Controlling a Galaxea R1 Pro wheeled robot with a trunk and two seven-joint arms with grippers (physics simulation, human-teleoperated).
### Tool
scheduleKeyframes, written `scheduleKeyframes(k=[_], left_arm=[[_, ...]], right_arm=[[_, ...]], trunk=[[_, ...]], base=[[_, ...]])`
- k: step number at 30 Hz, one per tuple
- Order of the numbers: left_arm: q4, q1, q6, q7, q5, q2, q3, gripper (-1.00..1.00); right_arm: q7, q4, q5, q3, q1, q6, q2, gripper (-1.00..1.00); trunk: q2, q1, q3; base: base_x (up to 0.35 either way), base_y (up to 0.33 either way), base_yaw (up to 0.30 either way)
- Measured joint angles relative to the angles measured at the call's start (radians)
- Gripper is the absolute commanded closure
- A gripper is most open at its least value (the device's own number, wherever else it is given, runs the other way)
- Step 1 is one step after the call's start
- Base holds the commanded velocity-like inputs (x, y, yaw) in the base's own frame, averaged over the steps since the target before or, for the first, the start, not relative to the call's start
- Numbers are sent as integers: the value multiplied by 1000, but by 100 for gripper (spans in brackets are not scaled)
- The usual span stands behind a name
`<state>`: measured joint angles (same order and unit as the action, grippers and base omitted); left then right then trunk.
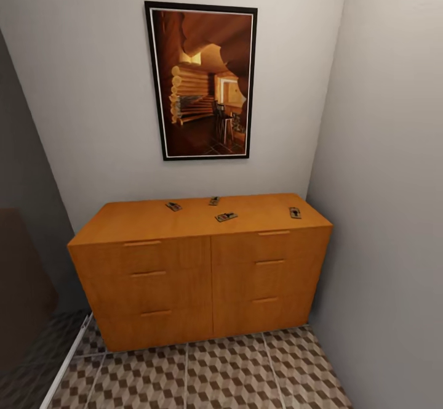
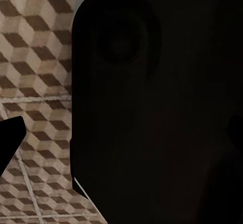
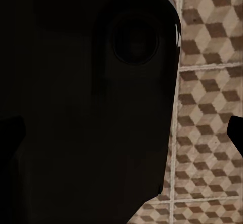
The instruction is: Take the four mousetraps from the cabinet in the bathroom and place them on the bathroom floor. Make sure all four end up on the same floor surface, and ensure that at least two of them are either under or directly next to the same bathroom sink.
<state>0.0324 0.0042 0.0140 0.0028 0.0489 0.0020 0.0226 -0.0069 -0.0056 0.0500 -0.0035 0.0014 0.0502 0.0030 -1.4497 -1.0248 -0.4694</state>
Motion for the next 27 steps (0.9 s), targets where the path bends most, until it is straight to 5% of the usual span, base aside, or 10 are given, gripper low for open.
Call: scheduleKeyframes(k=[27], left_arm=[[0, 0, 0, 0, -2, -3, 0, -100]], right_arm=[[0, 0, 1, 0, 0, 0, 0, -100]], trunk=[[0, 0, 0]], base=[[4, 0, 0]])
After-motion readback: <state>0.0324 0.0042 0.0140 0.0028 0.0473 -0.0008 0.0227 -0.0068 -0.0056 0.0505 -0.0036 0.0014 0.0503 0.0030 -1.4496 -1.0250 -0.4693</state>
